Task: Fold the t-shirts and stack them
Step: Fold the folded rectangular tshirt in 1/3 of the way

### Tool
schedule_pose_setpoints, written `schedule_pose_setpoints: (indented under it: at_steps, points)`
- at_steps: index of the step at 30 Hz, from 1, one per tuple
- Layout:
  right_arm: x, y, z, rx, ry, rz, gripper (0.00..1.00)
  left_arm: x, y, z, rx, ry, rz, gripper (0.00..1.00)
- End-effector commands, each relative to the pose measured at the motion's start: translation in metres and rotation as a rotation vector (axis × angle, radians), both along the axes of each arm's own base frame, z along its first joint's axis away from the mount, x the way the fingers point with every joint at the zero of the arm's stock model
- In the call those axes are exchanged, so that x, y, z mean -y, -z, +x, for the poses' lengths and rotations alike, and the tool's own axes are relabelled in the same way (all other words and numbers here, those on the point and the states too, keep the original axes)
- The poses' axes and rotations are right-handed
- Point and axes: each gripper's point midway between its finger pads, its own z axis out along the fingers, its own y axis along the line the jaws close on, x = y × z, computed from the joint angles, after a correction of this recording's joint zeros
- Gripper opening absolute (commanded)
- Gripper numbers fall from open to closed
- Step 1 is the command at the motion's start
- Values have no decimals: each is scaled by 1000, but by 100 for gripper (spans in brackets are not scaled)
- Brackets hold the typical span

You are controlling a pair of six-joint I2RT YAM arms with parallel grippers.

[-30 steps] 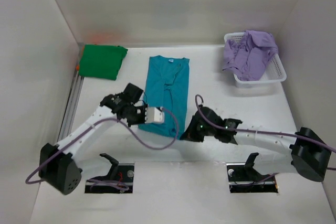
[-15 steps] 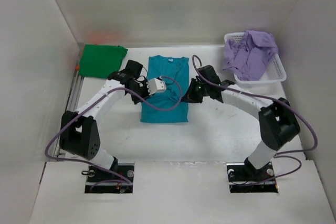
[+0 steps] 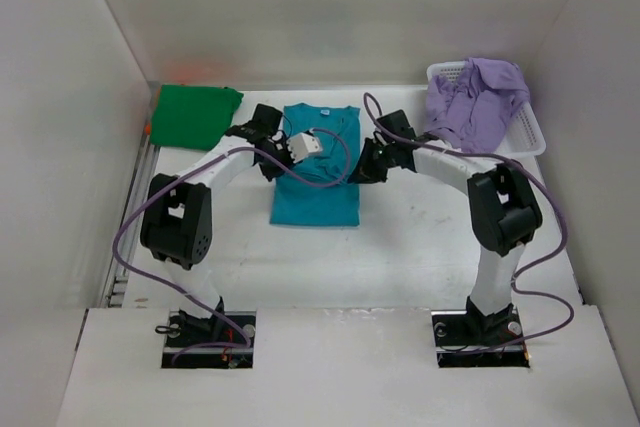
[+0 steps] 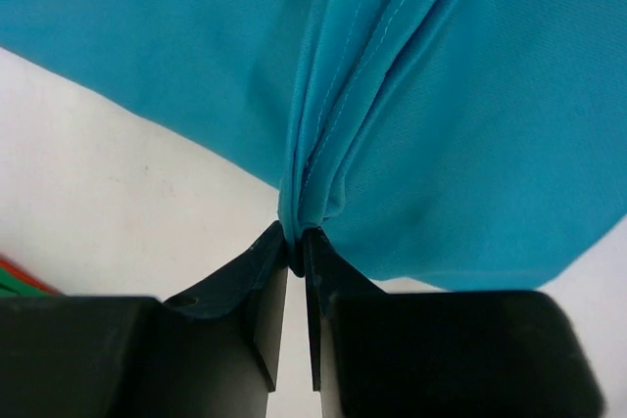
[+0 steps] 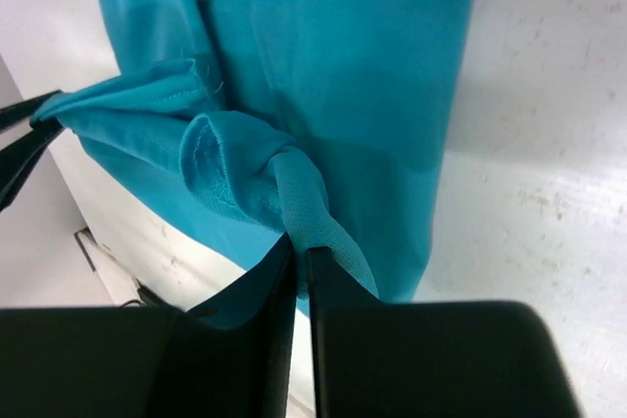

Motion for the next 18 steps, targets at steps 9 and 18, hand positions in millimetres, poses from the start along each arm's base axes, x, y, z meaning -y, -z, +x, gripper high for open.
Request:
schedule_pose_setpoints:
  at_steps: [9, 18]
  points:
    - [7, -30, 75, 155, 21, 86, 56, -10, -6, 62, 161, -139, 8, 20]
    - [18, -68, 97, 250, 64, 126, 50, -36, -55, 90, 359, -249, 56, 44]
